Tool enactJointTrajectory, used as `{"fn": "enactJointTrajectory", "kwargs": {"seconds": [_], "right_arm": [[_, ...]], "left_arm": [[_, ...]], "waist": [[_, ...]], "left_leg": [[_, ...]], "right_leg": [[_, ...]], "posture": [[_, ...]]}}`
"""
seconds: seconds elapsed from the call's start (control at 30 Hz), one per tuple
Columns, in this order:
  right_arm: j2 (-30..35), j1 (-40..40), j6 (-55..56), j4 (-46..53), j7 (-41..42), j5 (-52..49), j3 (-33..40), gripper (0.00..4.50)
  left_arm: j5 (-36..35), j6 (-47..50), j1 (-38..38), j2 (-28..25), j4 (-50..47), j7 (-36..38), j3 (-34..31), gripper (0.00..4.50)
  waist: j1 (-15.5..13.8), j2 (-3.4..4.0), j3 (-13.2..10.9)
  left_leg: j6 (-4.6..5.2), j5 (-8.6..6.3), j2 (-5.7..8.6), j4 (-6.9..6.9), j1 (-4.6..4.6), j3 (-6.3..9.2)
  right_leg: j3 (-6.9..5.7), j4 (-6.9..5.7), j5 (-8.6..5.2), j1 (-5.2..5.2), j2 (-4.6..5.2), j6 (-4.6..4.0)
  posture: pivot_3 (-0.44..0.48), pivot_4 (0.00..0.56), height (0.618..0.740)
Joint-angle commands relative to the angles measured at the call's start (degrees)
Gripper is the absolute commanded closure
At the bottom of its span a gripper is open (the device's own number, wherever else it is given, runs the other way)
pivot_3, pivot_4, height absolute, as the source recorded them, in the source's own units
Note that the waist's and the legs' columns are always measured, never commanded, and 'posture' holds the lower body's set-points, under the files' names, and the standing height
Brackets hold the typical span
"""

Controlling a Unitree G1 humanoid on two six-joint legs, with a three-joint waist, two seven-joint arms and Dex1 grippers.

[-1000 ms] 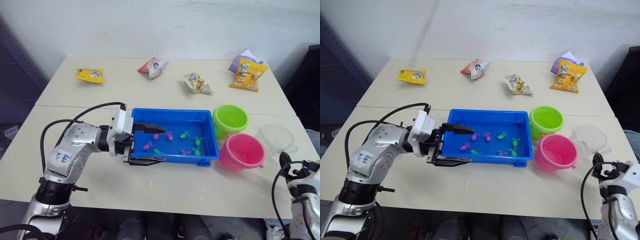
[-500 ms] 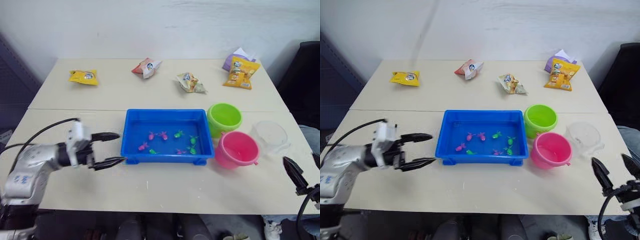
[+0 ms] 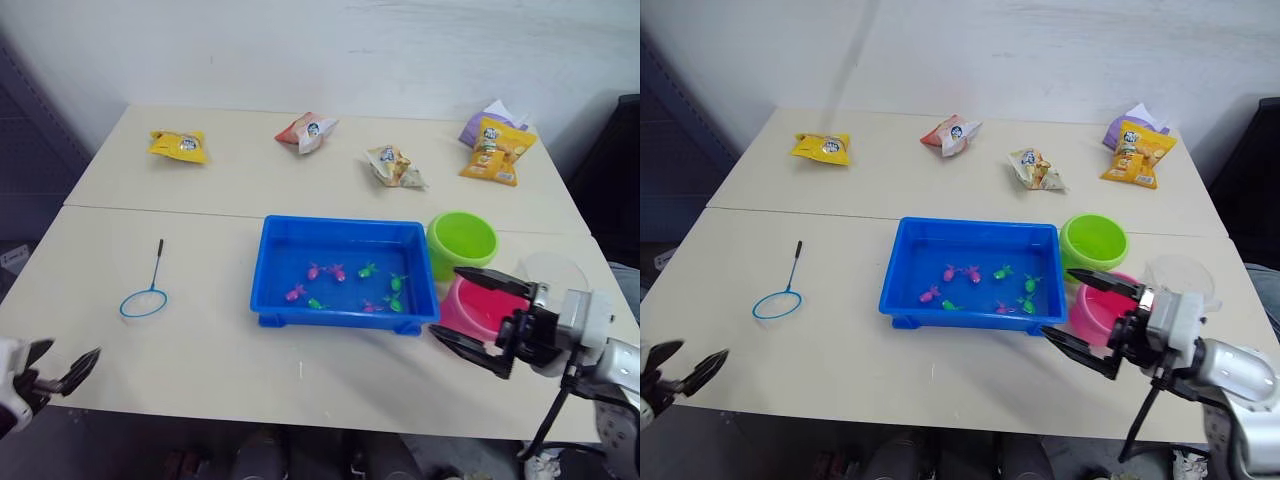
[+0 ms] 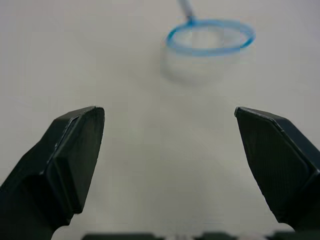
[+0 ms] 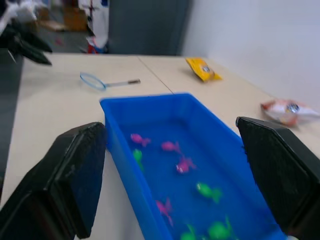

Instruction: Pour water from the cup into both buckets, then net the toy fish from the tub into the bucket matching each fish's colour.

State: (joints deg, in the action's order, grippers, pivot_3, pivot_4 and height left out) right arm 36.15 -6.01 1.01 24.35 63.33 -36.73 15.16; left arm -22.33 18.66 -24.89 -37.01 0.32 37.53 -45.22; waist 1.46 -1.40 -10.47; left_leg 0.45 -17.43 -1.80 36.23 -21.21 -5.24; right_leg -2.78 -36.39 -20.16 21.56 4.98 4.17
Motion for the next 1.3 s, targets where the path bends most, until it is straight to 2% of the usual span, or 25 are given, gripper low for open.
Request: {"fn": "enactJointTrajectory", "kwargs": {"seconds": [0.03, 0.13, 0.27, 0.37, 0.47, 0.6, 0.77, 0.93, 1.13, 1.23, 1.3], "right_arm": [[0.2, 2.2, 0.5, 0.1, 3.0, -0.1, -3.6, 0.10], [0.5, 3.7, 0.5, -1.1, 4.1, 0.4, -5.4, 0.10], [1.3, 8.1, 0.3, -3.4, 4.8, 2.2, -7.0, 0.10], [1.8, 9.1, -0.8, -3.0, 4.6, 1.8, -7.2, 0.10], [1.8, 8.6, -1.8, -2.0, 3.3, 2.0, -7.3, 0.10], [0.9, 8.3, -3.9, -0.3, -0.2, 1.8, -7.6, 0.10], [1.0, 8.7, -4.2, 0.5, -1.9, 3.1, -8.1, 0.10], [0.8, 8.0, -3.9, 0.8, -3.6, 4.1, -7.8, 0.10], [0.1, 7.4, -4.2, 1.7, -5.2, 4.8, -8.8, 0.10], [-0.1, 8.3, -4.6, 1.8, -5.6, 4.7, -9.2, 0.00], [-0.2, 9.2, -5.1, 2.1, -5.9, 4.3, -9.3, 0.00]], "left_arm": [[-1.0, 2.7, -2.3, 0.6, -4.3, -4.1, -5.3, 0.00], [-1.1, 4.6, -2.5, 0.8, -6.3, -5.8, -5.4, 0.00], [-2.7, 9.4, 4.6, 1.8, -12.2, -13.0, -3.9, 0.00], [-1.4, 19.6, 10.4, 1.1, -17.9, -19.3, 2.2, 0.00], [1.0, 30.3, 19.3, -0.5, -18.4, -26.3, 7.9, 0.00], [1.2, 37.9, 29.0, -2.3, -15.6, -26.7, 15.5, 0.00], [6.8, 35.3, 40.6, -2.6, 0.2, -27.4, 25.5, 0.00], [9.8, 29.4, 47.5, -1.5, 13.6, -27.6, 28.1, 0.00], [11.2, 24.9, 53.2, -1.1, 28.4, -23.8, 31.1, 0.00], [11.5, 25.5, 54.3, -1.2, 32.6, -20.5, 33.0, 0.82], [11.4, 25.1, 54.6, -0.9, 34.3, -19.8, 32.8, 1.63]], "waist": [[-0.1, -0.05, 0.0], [-0.2, -0.06, 0.0], [-0.2, -0.03, 0.0], [-0.2, -0.03, 0.0], [-0.1, -0.04, 0.0], [0.1, -0.07, 0.0], [0.1, -0.07, 0.0], [0.0, -0.18, 0.0], [-0.5, -0.18, 0.0], [-0.9, -0.16, 0.0], [-0.9, -0.14, 0.0]], "left_leg": [[0.02, 0.01, 0.03, 0.00, 0.00, 0.01], [0.01, 0.00, 0.06, -0.01, 0.00, 0.03], [-0.03, -0.01, 0.11, -0.03, -0.01, 0.02], [0.04, 0.06, 0.12, -0.03, -0.01, 0.02], [-0.04, 0.12, 0.15, -0.05, -0.02, 0.01], [-0.20, 0.28, 0.18, 0.03, -0.05, -0.01], [-0.24, 0.32, 0.19, 0.11, 0.04, -0.13], [-0.25, 0.33, 0.17, 0.19, -0.02, -0.13], [-0.25, 0.32, 0.18, 0.32, -0.05, -0.11], [-0.26, 0.32, 0.18, 0.43, -0.01, -0.12], [-0.28, 0.31, 0.15, 0.65, -0.01, -0.12]], "right_leg": [[-0.01, 0.00, 0.00, 0.00, 0.04, 0.00], [-0.09, 0.00, -0.02, -0.01, 0.13, -0.04], [-0.16, -0.01, -0.03, -0.02, 0.24, -0.06], [-0.21, -0.03, -0.02, -0.05, 0.25, -0.04], [-0.26, -0.05, 0.00, -0.05, 0.26, -0.01], [-0.35, -0.18, 0.02, -0.06, 0.25, 0.04], [-0.41, -0.40, 0.04, 0.00, 0.25, 0.07], [-0.48, -0.45, 0.04, 0.02, 0.25, 0.07], [-0.63, -0.49, 0.04, 0.00, 0.30, 0.08], [-0.76, -0.59, 0.04, -0.02, 0.33, 0.08], [-0.78, -0.72, 0.04, -0.03, 0.33, 0.07]], "posture": [[0.000, 0.150, 0.738], [0.000, 0.150, 0.738], [0.000, 0.150, 0.738], [0.000, 0.150, 0.738], [0.000, 0.150, 0.738], [0.000, 0.150, 0.738], [0.000, 0.150, 0.738], [0.000, 0.150, 0.738], [0.000, 0.150, 0.738], [0.000, 0.150, 0.738], [0.000, 0.150, 0.738]]}}
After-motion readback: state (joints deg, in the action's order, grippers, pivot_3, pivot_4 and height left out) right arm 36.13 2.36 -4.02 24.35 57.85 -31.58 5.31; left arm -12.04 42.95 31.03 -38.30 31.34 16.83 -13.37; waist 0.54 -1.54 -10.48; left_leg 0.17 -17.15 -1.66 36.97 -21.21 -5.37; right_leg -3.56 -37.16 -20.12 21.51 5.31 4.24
